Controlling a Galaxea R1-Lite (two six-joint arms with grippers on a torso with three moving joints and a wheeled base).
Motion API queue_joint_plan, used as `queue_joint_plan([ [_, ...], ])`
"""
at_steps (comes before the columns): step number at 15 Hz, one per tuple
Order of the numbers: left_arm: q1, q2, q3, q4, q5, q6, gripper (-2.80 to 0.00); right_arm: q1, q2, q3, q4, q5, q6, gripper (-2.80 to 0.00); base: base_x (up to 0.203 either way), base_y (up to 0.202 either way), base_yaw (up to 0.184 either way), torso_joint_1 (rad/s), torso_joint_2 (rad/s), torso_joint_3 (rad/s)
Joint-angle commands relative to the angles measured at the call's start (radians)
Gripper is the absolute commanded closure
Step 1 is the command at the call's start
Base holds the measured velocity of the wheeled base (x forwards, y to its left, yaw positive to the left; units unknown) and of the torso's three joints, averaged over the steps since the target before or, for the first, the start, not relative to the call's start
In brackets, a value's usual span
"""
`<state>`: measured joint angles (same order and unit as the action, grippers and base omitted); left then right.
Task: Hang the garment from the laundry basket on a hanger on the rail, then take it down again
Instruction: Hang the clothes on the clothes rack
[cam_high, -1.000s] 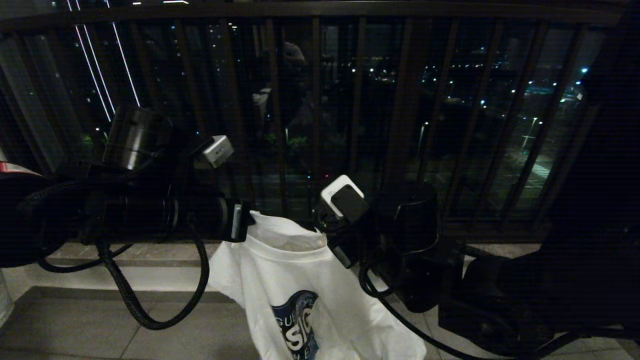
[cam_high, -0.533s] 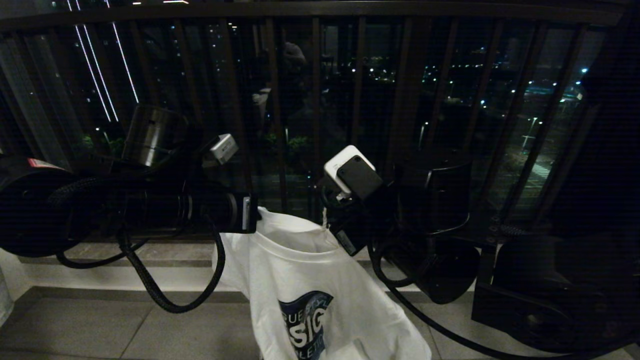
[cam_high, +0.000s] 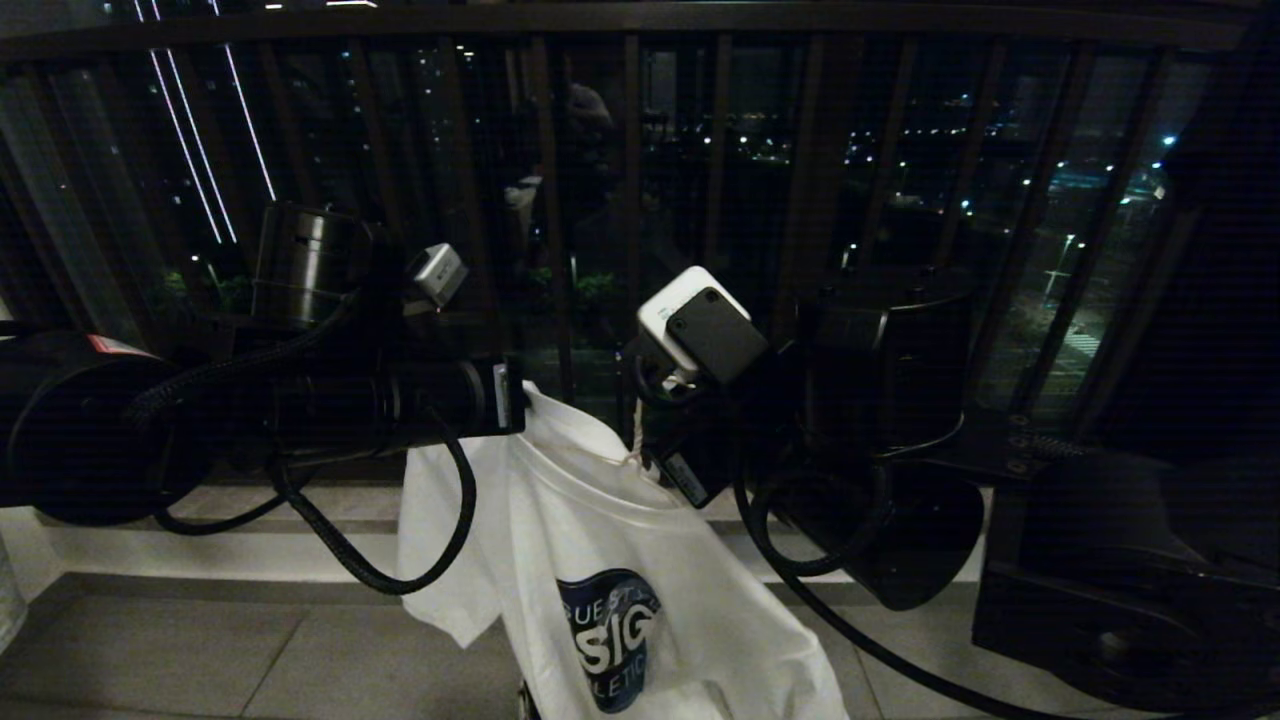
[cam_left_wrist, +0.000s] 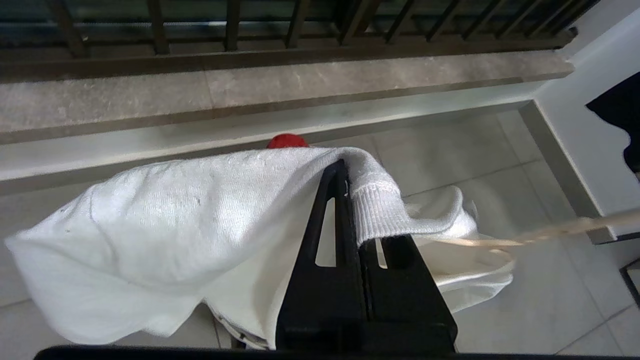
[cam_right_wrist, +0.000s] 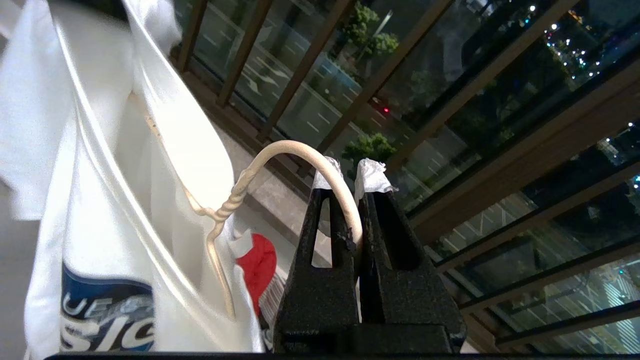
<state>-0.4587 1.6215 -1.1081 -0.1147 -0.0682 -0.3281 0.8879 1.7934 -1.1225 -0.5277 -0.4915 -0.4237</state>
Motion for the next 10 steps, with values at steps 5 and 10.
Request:
queue_joint_plan([
  [5,0.002,0.011,0.010,-0.003,0.002,0.001,0.00,0.003,-0.005,-0.011,0.017,-0.002,-0.003,0.00,0.000,0.000,0.000,0.000,0.00,0.000],
  [10,0.003,-0.035,0.008,0.013,0.003,0.033,-2.80,0.000,-0.003,-0.016,0.026,-0.004,-0.003,0.00,0.000,0.000,0.000,0.000,0.00,0.000],
])
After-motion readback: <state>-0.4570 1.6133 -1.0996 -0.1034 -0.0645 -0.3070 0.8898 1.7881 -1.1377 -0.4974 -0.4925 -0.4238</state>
